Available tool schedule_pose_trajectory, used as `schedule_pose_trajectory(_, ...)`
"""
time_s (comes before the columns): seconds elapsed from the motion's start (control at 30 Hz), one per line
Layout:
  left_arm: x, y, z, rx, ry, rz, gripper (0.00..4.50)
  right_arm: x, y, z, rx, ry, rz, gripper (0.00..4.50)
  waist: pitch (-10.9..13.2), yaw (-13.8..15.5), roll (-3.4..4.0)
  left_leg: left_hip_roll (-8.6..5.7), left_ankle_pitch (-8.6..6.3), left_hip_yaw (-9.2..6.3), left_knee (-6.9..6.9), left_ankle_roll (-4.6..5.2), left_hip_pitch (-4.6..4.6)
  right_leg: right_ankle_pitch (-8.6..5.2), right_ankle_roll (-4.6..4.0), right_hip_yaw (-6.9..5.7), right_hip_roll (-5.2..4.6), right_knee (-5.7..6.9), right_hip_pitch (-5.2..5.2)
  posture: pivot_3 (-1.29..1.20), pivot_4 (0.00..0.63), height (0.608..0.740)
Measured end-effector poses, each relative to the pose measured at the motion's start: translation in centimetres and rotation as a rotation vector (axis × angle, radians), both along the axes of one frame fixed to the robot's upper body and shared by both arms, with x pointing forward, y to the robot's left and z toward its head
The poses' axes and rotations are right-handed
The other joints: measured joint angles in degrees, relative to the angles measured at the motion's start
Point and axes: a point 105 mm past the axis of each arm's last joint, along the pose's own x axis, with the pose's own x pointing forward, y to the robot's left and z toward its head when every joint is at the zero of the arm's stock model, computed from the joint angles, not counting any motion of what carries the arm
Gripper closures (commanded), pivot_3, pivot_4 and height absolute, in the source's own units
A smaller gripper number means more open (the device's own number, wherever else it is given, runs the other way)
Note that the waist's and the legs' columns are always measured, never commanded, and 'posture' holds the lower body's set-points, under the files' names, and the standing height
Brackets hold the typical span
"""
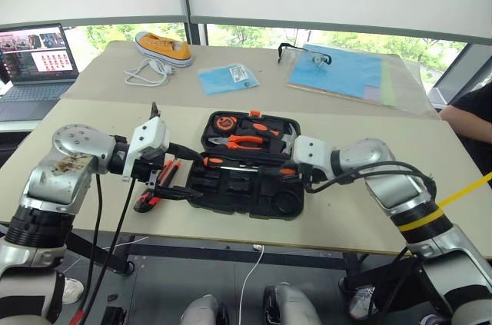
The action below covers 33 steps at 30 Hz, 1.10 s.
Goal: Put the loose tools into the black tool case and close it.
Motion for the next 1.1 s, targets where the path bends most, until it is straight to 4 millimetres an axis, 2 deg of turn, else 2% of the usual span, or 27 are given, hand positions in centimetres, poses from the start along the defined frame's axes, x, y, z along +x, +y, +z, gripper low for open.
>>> schedule_pose_trajectory(0.07,0.1,-0.2,0.1,-0.004,-0.005,-0.003,0.00,0.0,-0.1,-0.1,-0.009,-0.004,0.000,3.46,0.00,0.06,0.00,-0.01,0.00,0.00,0.00,0.00,0.00,0.00,0.00,0.00,0.00,0.00,0.00,0.00,0.150,0.718)
schedule_pose_trajectory(0.13,0.3,-0.2,0.1,-0.006,-0.006,-0.001,0.00,0.1,-0.1,-0.1,-0.017,-0.012,0.002,2.46,0.00,0.09,0.00,-0.01,0.00,0.00,0.00,0.00,0.00,0.00,0.00,0.00,0.01,0.00,0.00,0.00,0.150,0.718)
schedule_pose_trajectory(0.2,0.4,-0.3,0.1,-0.010,-0.002,0.001,0.00,0.1,-0.1,-0.1,-0.019,-0.014,0.002,1.97,0.00,0.09,0.00,-0.01,0.00,0.00,0.00,0.00,0.00,0.00,0.00,0.00,0.01,0.00,0.00,0.00,0.150,0.718)
schedule_pose_trajectory(0.37,0.7,-0.7,-0.2,-0.004,-0.001,-0.012,0.00,0.3,0.4,0.6,0.024,-0.017,-0.017,0.26,0.00,0.00,0.00,0.01,0.00,0.01,0.00,0.00,0.00,0.00,-0.01,0.00,0.01,0.00,0.00,0.00,0.150,0.718)
schedule_pose_trajectory(0.4,0.7,-0.7,-0.1,-0.002,-0.008,-0.015,0.00,0.3,0.6,0.7,0.033,-0.014,-0.017,0.04,0.00,0.01,0.00,0.01,0.00,0.00,0.00,0.00,0.00,0.00,-0.01,0.00,0.01,0.00,0.00,0.00,0.150,0.718)
schedule_pose_trajectory(0.47,0.9,-0.8,0.2,0.001,-0.020,-0.014,0.00,0.4,1.5,0.9,0.080,-0.004,-0.019,0.04,0.00,-0.05,0.00,0.01,0.00,0.02,0.00,0.00,0.00,0.00,-0.01,0.00,0.01,0.01,0.00,0.00,0.150,0.718)
schedule_pose_trajectory(0.53,1.1,-0.7,0.2,-0.005,-0.025,-0.012,0.00,0.4,2.3,1.3,0.122,0.013,-0.023,0.71,0.00,-0.03,0.00,0.01,0.00,0.02,0.00,0.00,0.01,0.00,-0.01,0.00,0.02,0.02,0.00,0.00,0.150,0.718)
schedule_pose_trajectory(0.63,1.2,-0.7,0.0,-0.011,-0.016,-0.011,0.00,0.6,2.5,1.4,0.131,0.015,-0.022,1.74,0.00,0.04,0.00,-0.01,0.00,0.02,0.00,0.00,0.00,0.00,-0.01,-0.01,0.04,0.02,0.00,0.00,0.150,0.718)
schedule_pose_trajectory(0.7,1.3,-0.7,-0.1,-0.009,-0.014,-0.007,0.00,0.6,2.6,1.1,0.132,0.026,-0.025,2.32,0.00,0.09,0.00,-0.02,0.00,0.02,0.00,0.00,-0.01,0.00,-0.01,-0.02,0.04,0.01,0.00,0.00,0.150,0.718)
schedule_pose_trajectory(0.9,1.3,-0.7,-0.1,-0.010,-0.016,-0.005,0.00,0.8,2.7,-0.2,0.093,0.044,-0.023,4.45,0.00,0.06,0.00,-0.02,0.00,0.02,-0.01,0.00,0.01,0.00,-0.01,-0.01,0.04,0.02,0.00,0.00,0.150,0.718)
schedule_pose_trajectory(1.1,1.5,-0.7,-0.2,-0.009,-0.024,0.015,0.00,0.7,2.9,-1.2,0.018,0.002,0.033,4.45,-0.07,-0.11,0.02,0.00,0.03,0.04,0.00,-0.05,0.14,-0.01,-0.01,0.04,0.02,0.07,0.07,0.00,0.150,0.718)
